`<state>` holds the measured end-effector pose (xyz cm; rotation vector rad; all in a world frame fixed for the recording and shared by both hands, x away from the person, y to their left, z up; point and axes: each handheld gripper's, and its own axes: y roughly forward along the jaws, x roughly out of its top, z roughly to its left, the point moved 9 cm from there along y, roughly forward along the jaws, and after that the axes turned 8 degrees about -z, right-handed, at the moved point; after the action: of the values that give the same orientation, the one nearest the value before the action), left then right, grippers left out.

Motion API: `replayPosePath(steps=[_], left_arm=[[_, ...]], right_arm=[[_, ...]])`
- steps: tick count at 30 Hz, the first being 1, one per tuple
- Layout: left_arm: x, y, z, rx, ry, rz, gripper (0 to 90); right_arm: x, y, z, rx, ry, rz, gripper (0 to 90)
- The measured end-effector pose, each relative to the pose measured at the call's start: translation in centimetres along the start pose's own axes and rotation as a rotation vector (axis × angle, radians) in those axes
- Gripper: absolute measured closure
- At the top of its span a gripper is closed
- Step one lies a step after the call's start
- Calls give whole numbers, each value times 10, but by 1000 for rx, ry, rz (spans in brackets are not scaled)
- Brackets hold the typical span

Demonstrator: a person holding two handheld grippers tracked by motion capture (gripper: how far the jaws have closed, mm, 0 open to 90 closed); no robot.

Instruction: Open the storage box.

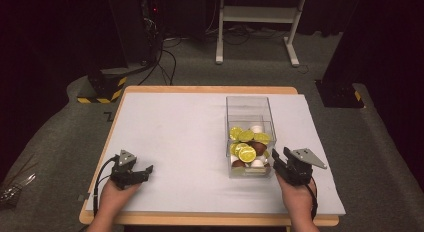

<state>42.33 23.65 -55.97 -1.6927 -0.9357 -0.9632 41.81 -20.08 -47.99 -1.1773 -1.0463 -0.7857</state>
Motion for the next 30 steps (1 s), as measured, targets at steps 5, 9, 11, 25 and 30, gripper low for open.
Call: replayPosePath(steps=[5, 9, 11, 25, 30], left_arm=[[0, 0, 0, 1, -2, -1, 251], [-1, -1, 0, -1, 7, 7, 251], [0, -1, 0, -1, 2, 6, 251], [-1, -1, 0, -3, 9, 8, 251], [-1, -1, 1, -2, 9, 8, 251]], right_arm=[[-4, 2, 5, 8, -8, 23, 637], [-7, 3, 7, 3, -25, 34, 686], [-7, 4, 7, -2, -29, 39, 703], [-14, 7, 11, -37, -48, 72, 833], [-14, 5, 11, -42, -49, 73, 846]])
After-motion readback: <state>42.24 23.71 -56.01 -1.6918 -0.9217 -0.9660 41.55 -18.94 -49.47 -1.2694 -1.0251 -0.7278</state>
